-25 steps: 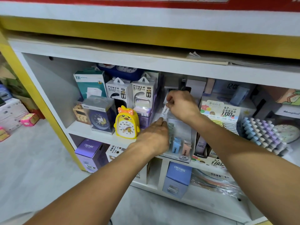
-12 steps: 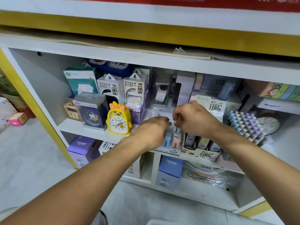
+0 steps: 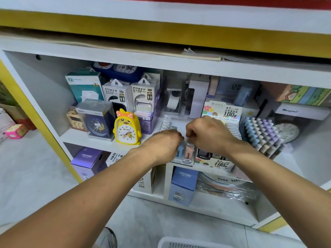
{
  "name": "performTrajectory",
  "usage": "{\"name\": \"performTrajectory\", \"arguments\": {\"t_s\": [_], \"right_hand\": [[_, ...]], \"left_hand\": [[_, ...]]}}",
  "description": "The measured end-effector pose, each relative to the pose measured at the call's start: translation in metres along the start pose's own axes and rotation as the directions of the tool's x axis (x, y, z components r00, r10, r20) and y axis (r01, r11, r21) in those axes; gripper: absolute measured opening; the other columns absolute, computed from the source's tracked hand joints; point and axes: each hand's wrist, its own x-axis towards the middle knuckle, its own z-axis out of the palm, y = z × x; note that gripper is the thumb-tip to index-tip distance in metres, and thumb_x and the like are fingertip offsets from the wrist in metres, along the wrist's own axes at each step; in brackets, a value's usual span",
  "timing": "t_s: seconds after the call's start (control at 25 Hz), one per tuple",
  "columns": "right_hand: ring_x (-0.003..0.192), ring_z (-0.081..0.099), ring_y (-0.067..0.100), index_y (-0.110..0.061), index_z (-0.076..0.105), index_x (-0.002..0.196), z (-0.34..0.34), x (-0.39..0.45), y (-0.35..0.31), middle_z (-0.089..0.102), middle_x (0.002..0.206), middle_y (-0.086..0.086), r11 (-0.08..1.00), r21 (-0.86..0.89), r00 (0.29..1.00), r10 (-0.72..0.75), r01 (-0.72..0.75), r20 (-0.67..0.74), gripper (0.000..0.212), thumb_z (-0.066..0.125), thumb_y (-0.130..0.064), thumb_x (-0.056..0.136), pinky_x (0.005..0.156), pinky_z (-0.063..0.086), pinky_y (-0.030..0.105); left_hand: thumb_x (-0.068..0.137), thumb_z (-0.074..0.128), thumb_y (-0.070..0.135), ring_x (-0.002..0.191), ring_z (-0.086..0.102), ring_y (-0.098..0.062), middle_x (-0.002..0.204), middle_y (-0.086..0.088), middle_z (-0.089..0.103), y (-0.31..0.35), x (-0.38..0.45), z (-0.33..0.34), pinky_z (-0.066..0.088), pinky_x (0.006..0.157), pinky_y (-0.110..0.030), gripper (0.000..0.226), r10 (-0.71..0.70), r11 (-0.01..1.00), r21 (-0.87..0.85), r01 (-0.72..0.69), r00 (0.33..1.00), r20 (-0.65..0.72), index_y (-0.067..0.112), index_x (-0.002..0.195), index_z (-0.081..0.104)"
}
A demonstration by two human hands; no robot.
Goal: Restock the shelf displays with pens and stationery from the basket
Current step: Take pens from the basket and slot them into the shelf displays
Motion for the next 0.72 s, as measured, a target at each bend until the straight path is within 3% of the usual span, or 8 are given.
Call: {"name": "performTrajectory", "arguments": {"t_s": [0.16, 0.24, 0.32, 0.4, 0.52, 0.56, 0.64, 0.72], "right_hand": [[0.095, 0.064, 0.030, -0.016, 0.071, 0.104, -0.002, 0.003, -0.004, 0.066, 0.109, 0.009, 0.995, -0.095, 0.990, 0.011, 0.003, 0.142, 0.031, 0.055, -0.001, 0.081, 0.079, 0.057, 0.039], [0.113, 0.061, 0.028, -0.016, 0.070, 0.117, -0.011, 0.002, -0.003, 0.064, 0.124, 0.008, 1.000, -0.006, 0.994, 0.016, -0.016, 0.107, 0.042, 0.051, 0.001, 0.084, 0.095, 0.053, 0.041], [0.119, 0.058, 0.021, -0.018, 0.071, 0.118, -0.022, -0.006, 0.001, 0.066, 0.126, 0.002, 0.992, 0.123, 0.999, 0.031, -0.030, -0.009, 0.040, 0.049, -0.001, 0.090, 0.103, 0.048, 0.035], [0.103, 0.060, 0.013, -0.021, 0.075, 0.107, -0.030, -0.028, 0.000, 0.070, 0.111, -0.004, 0.972, 0.228, 0.995, 0.073, -0.054, -0.074, 0.036, 0.049, -0.002, 0.091, 0.092, 0.048, 0.025], [0.082, 0.063, 0.012, -0.023, 0.077, 0.086, -0.013, -0.082, -0.010, 0.073, 0.086, -0.006, 0.954, 0.292, 0.990, 0.101, -0.067, -0.103, 0.032, 0.053, -0.003, 0.081, 0.076, 0.051, 0.025], [0.081, 0.064, 0.014, -0.022, 0.076, 0.083, 0.005, -0.102, -0.011, 0.074, 0.083, -0.005, 0.949, 0.302, 0.990, 0.120, -0.091, -0.078, 0.030, 0.053, -0.003, 0.078, 0.074, 0.051, 0.026], [0.082, 0.066, 0.019, -0.021, 0.076, 0.082, 0.050, -0.140, -0.012, 0.074, 0.083, -0.002, 0.940, 0.294, 0.984, 0.155, -0.173, 0.084, 0.028, 0.055, -0.003, 0.079, 0.073, 0.049, 0.027], [0.089, 0.067, 0.021, -0.018, 0.077, 0.088, 0.106, -0.181, -0.009, 0.073, 0.089, 0.000, 0.935, 0.242, 0.919, 0.161, -0.258, 0.361, 0.026, 0.056, -0.004, 0.083, 0.077, 0.053, 0.030]], "left_hand": [[0.091, 0.048, 0.005, 0.109, 0.058, -0.027, 0.123, -0.007, 0.060, -0.001, 0.002, 0.000, 0.050, 0.089, -0.039, 0.035, -0.016, 1.000, 0.005, 0.016, 1.000, 0.020, 0.014, 0.122, 0.060], [0.090, 0.047, 0.004, 0.114, 0.056, -0.027, 0.129, -0.008, 0.058, 0.002, 0.003, -0.004, 0.049, 0.093, -0.039, 0.038, -0.027, 1.000, 0.002, 0.027, 0.999, 0.031, 0.013, 0.125, 0.060], [0.089, 0.047, 0.004, 0.121, 0.053, -0.027, 0.135, -0.008, 0.055, 0.007, -0.001, -0.008, 0.047, 0.098, -0.040, 0.041, -0.029, 0.999, -0.037, 0.029, 1.000, -0.008, 0.011, 0.128, 0.059], [0.086, 0.048, 0.004, 0.121, 0.053, -0.028, 0.130, -0.009, 0.056, 0.017, -0.012, -0.010, 0.047, 0.096, -0.041, 0.041, -0.043, 0.994, -0.110, 0.028, 0.989, -0.138, 0.009, 0.124, 0.062], [0.082, 0.050, 0.008, 0.106, 0.058, -0.031, 0.110, -0.010, 0.063, 0.038, -0.034, 0.001, 0.051, 0.085, -0.041, 0.029, -0.028, 0.987, -0.160, -0.014, 0.965, -0.260, 0.012, 0.105, 0.067], [0.082, 0.049, 0.009, 0.102, 0.060, -0.031, 0.107, -0.010, 0.065, 0.048, -0.042, 0.012, 0.052, 0.083, -0.041, 0.028, -0.014, 0.987, -0.161, -0.021, 0.978, -0.207, 0.015, 0.102, 0.067], [0.083, 0.049, 0.008, 0.101, 0.061, -0.029, 0.109, -0.008, 0.067, 0.068, -0.056, 0.043, 0.052, 0.081, -0.037, 0.030, 0.034, 0.991, -0.133, -0.028, 0.999, 0.041, 0.017, 0.106, 0.065], [0.086, 0.050, 0.008, 0.107, 0.059, -0.027, 0.117, -0.007, 0.065, 0.089, -0.066, 0.087, 0.050, 0.084, -0.034, 0.033, 0.125, 0.991, -0.098, -0.094, 0.919, 0.375, 0.016, 0.116, 0.063]]}}
